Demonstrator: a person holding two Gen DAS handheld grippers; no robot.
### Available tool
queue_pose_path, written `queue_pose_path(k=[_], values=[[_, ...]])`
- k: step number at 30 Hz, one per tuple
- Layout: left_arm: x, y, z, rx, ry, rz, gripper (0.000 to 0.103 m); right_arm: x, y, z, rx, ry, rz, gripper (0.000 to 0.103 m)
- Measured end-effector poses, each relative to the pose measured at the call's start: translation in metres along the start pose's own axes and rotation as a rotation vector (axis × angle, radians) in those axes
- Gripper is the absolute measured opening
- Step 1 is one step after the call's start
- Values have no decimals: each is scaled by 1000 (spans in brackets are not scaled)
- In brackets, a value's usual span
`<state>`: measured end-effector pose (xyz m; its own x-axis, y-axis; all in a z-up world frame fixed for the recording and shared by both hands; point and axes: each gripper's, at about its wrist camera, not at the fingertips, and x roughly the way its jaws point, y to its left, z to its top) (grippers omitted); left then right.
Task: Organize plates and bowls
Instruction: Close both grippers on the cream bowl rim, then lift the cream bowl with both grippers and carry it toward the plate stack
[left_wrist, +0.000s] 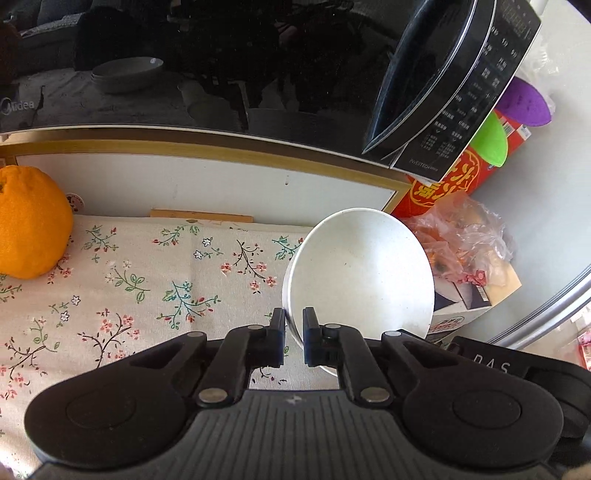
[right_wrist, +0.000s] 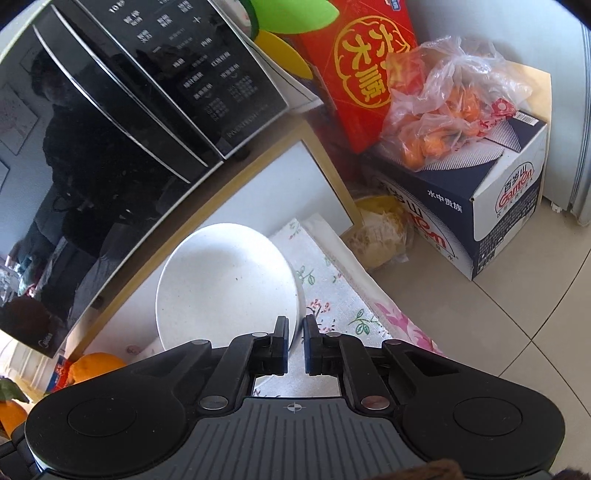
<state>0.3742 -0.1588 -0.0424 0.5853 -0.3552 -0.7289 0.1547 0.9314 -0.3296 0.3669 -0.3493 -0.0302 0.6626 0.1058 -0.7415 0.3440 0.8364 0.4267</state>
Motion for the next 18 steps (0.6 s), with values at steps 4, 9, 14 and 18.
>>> queue_pose_path(k=[4, 9, 14, 18], values=[[-23, 1, -8, -10, -22, -2, 8, -26, 11, -6, -50, -15, 25, 9], [-58, 2, -25, -7, -69, -1, 8, -61, 30, -27, -177, -48, 21, 9], [-98, 3, -44, -6, -119, 9, 9, -95, 39, -42, -206, -49, 66, 9], [-134, 9, -56, -12, -161, 28, 9, -125, 54, -58, -255, -68, 113, 9]])
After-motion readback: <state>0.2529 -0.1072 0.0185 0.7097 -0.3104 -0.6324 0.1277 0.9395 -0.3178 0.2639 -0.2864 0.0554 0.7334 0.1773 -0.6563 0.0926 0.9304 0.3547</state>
